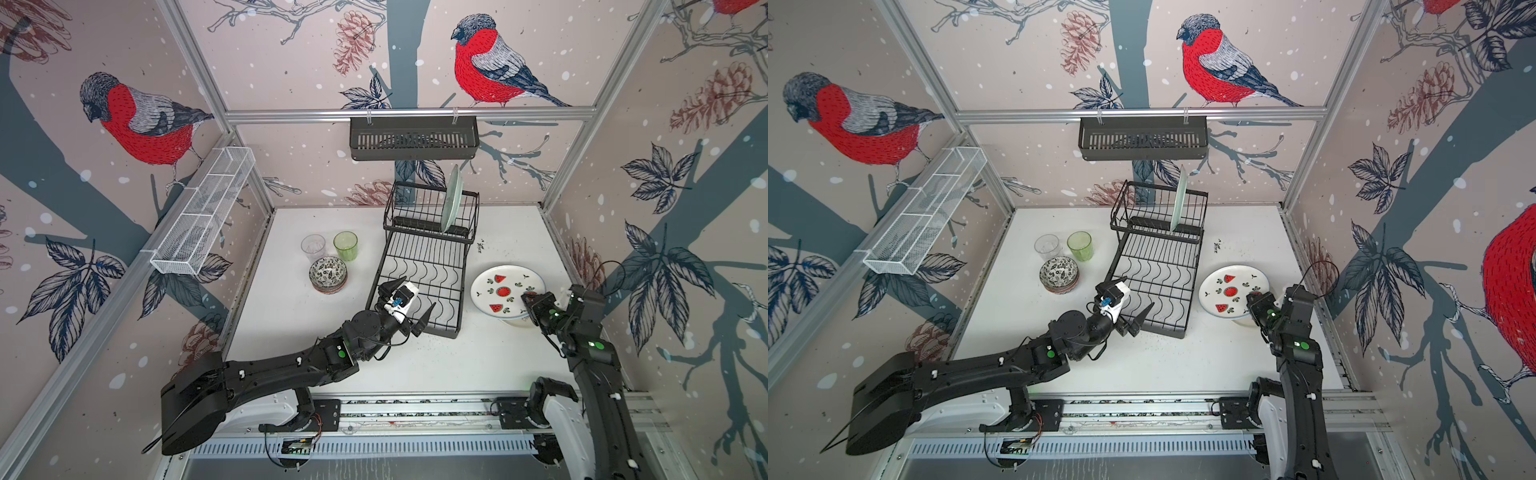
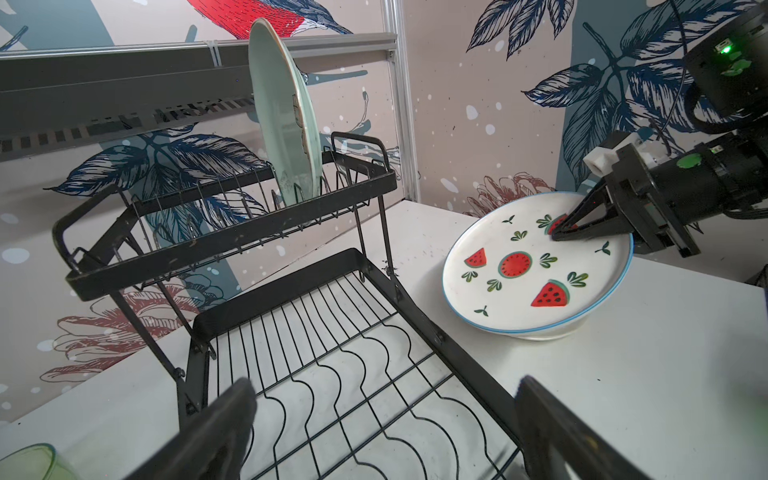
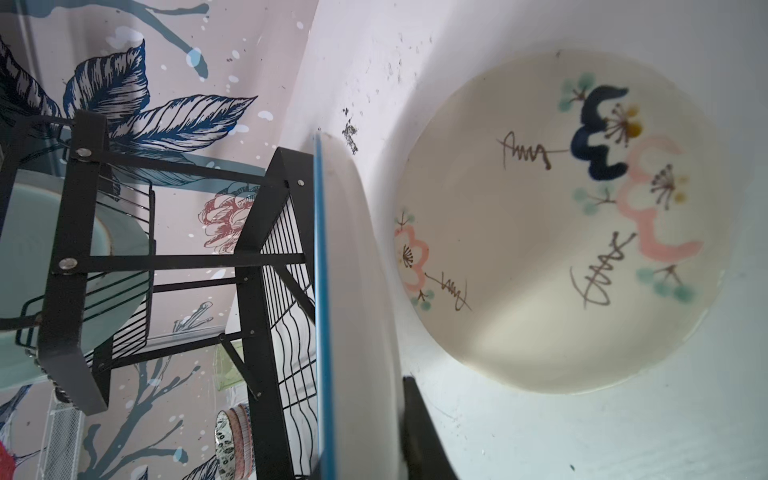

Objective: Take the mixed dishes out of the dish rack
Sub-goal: 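Lower the watermelon plate onto the floral plate with right gripper while left gripper withdraws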

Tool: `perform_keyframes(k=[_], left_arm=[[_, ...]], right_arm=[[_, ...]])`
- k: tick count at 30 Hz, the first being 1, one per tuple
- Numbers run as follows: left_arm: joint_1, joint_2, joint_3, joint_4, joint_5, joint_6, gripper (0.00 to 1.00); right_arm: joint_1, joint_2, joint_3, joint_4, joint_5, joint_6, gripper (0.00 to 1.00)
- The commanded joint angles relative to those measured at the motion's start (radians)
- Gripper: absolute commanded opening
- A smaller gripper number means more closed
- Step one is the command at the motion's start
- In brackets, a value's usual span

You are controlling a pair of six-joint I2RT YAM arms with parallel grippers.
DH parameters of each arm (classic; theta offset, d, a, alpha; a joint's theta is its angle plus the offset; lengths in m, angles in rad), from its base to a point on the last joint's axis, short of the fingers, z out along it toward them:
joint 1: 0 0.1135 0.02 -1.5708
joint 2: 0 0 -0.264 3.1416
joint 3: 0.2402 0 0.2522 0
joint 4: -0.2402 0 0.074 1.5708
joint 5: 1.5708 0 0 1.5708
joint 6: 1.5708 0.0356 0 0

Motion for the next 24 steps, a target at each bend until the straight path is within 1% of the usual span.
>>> perform_keyframes(k=[1,7,14,24], left_arm=[[0.005,-0.008,-0.011,0.031,0.0,-0.009,0.97],[0.014,-0.005,-0.018,0.031,-0.018,-0.025,0.97],[0.02,-0.008,-0.024,0.031,-0.02,-0.032,0.97],[0.027,-0.002,-0.026,0.037,-0.027,-0.042,0.97]], right_arm=[[-0.035,-0.007,0.01,0.02,-0.054,-0.033,0.0],[-0.083,-0.011,-0.002,0.005,-0.057,-0.038,0.0],[-0.126,0.014,-0.003,-0.019,-0.01,-0.072,0.0],[-0.128,0.04,0.0,-0.034,0.037,-0.095,0.0]])
